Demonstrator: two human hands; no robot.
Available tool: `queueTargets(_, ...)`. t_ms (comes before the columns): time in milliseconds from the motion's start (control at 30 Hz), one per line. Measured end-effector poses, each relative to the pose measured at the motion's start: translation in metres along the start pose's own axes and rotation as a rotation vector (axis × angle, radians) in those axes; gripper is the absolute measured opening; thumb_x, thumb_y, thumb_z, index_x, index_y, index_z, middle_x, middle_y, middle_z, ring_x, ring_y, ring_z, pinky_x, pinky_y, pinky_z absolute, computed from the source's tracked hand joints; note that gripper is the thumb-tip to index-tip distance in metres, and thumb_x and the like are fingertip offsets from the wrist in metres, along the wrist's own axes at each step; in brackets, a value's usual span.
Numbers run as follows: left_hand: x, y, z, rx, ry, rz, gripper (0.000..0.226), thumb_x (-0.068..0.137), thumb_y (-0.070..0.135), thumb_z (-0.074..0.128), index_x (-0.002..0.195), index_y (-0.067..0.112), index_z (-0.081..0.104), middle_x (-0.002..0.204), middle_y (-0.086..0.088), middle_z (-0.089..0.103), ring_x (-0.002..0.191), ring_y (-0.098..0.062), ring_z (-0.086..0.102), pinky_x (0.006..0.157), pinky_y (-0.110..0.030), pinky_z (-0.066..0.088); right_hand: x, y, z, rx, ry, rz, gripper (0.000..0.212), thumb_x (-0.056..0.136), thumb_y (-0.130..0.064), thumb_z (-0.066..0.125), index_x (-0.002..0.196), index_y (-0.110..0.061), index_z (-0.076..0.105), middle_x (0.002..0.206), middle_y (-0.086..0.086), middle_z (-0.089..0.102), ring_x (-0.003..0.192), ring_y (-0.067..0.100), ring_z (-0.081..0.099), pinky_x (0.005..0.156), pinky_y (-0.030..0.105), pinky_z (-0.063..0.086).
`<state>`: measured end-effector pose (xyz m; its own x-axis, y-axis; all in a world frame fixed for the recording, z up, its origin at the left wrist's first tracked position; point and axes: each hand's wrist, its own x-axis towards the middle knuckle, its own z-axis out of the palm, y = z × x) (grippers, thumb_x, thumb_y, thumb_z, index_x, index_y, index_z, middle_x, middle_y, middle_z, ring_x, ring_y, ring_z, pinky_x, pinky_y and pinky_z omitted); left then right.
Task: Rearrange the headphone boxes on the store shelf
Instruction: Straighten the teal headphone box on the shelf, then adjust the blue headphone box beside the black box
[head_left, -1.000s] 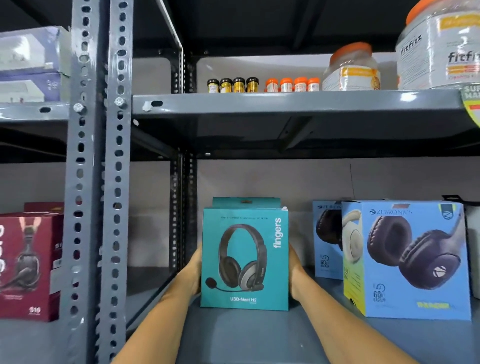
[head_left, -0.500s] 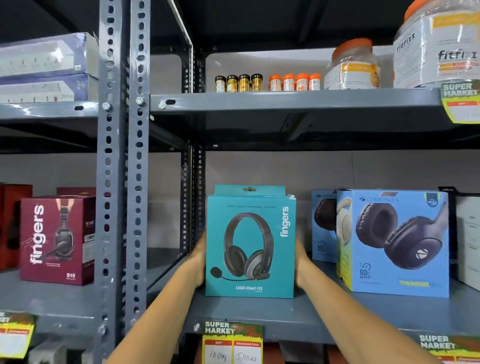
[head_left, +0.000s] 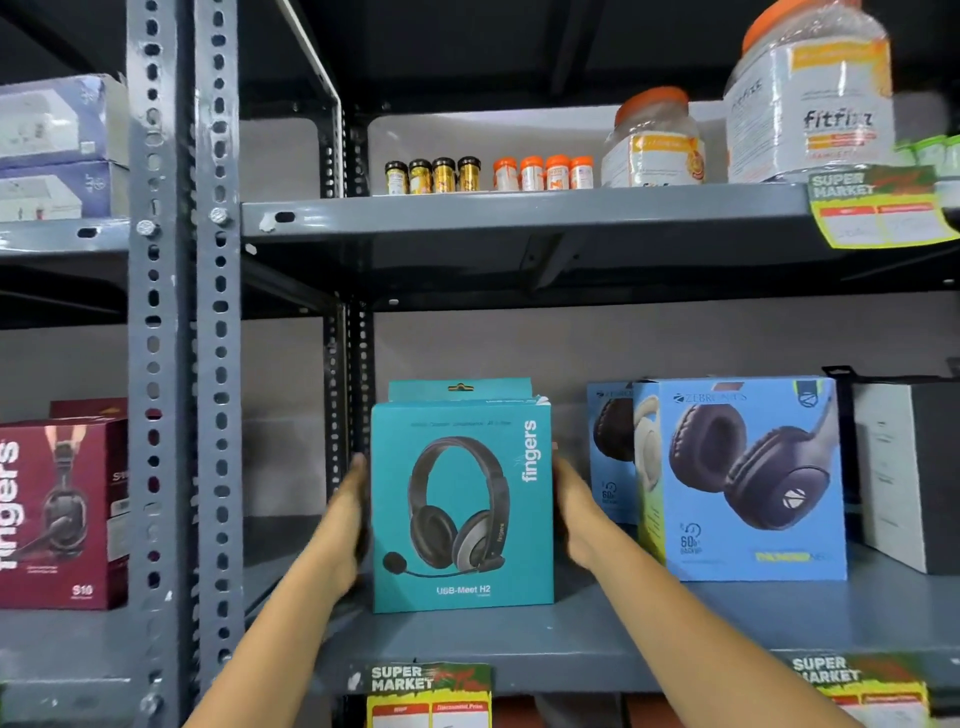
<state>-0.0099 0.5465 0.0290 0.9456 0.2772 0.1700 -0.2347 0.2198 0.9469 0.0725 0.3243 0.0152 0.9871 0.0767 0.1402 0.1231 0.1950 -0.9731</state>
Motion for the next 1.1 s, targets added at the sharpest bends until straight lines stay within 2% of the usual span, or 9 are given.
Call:
queueTargets(67,-0.023,0.01,0.006,0.009,0.1,0.2,0.04,0.097,0.051,0.033,0.108,0.023,0.059,0.119,0.011,0.057,0.123,-0.013,0.048,0.112,-0.043,0.031,-0.014,-0.011,-0.018,-0.047,0.036,-0.112,0.088,0.071,-0.082,0.047,0.142,-0.03,0.047,0.153,-0.008,0.04,0.141,0.018,0.036,0.118,0.041,0.022)
queueTargets(167,-0.063,0.032,0.026,0.063,0.198,0.532,0.028,0.1,0.045,0.03,0.116,0.039,0.052,0.124,0.027,0.044,0.103,0.017,0.04,0.1,-0.021,0.033,-0.056,-0.039,-0.027,-0.171,0.023,-0.434,0.036,0.097,-0.052,0.038,0.132,-0.05,0.042,0.137,-0.034,0.037,0.134,-0.01,0.031,0.113,0.025,0.019)
queueTargets(333,-0.077,0.027,0.113,0.196,0.043,0.812,0.047,0.101,0.039,0.031,0.148,0.032,0.03,0.154,0.024,0.023,0.139,0.011,0.02,0.106,-0.003,0.015,-0.086,-0.081,-0.086,-0.221,0.107,-0.795,0.035,0.1,-0.037,0.042,0.134,-0.038,0.049,0.14,-0.026,0.048,0.134,-0.011,0.036,0.11,0.014,0.024)
queueTargets(433,-0.078,0.004,0.179,0.257,-0.174,0.735,0.051,0.099,0.043,0.032,0.149,0.038,0.022,0.148,0.033,0.019,0.129,0.027,0.018,0.092,0.013,0.012,-0.088,-0.102,-0.142,-0.189,0.213,-0.84,0.032,0.1,-0.032,0.044,0.13,-0.034,0.053,0.133,-0.026,0.052,0.127,-0.01,0.043,0.107,0.014,0.028)
queueTargets(600,-0.057,-0.035,0.251,0.161,-0.281,0.359,0.045,0.099,0.045,0.033,0.143,0.037,0.033,0.149,0.02,0.029,0.13,0.008,0.034,0.098,-0.012,0.02,-0.059,-0.085,-0.229,0.008,0.563,-0.682,0.031,0.098,-0.027,0.046,0.127,-0.023,0.057,0.132,-0.007,0.057,0.123,0.009,0.052,0.104,0.026,0.036)
queueTargets(700,-0.026,-0.052,0.269,-0.023,-0.252,0.082,0.034,0.097,0.049,0.036,0.107,0.027,0.06,0.113,0.008,0.052,0.074,0.002,0.068,0.065,-0.01,0.049,-0.044,-0.063,-0.267,-0.028,0.642,-0.505,0.035,0.099,-0.028,0.044,0.132,-0.017,0.049,0.142,0.003,0.047,0.123,0.017,0.045,0.104,0.03,0.033)
queueTargets(867,0.021,-0.073,0.279,-0.013,-0.086,-0.192,0.067,0.094,0.058,0.037,0.143,0.012,0.039,0.146,-0.013,0.045,0.132,-0.03,0.044,0.1,-0.038,0.037,-0.018,-0.053,-0.3,0.114,0.537,-0.075,0.046,0.098,-0.041,0.043,0.134,-0.012,0.051,0.14,0.01,0.054,0.123,0.028,0.052,0.097,0.039,0.039)
queueTargets(1000,0.065,-0.102,0.275,0.114,-0.118,-0.136,0.071,0.08,0.075,0.043,0.114,0.017,0.067,0.125,-0.02,0.065,0.11,-0.034,0.062,0.108,-0.048,0.039,0.0,-0.048,-0.302,0.131,0.262,0.123,0.04,0.089,-0.042,0.057,0.106,-0.008,0.071,0.104,0.015,0.075,0.092,0.03,0.07,0.085,0.043,0.055)
queueTargets(1100,0.077,-0.108,0.276,0.127,-0.205,-0.152,0.064,0.082,0.074,0.043,0.103,0.021,0.072,0.111,-0.018,0.073,0.099,-0.036,0.069,0.089,-0.045,0.052,0.002,-0.047,-0.293,0.083,0.083,0.15,0.024,0.085,-0.034,0.062,0.076,-0.012,0.066,0.077,0.012,0.071,0.071,0.029,0.066,0.067,0.036,0.054)
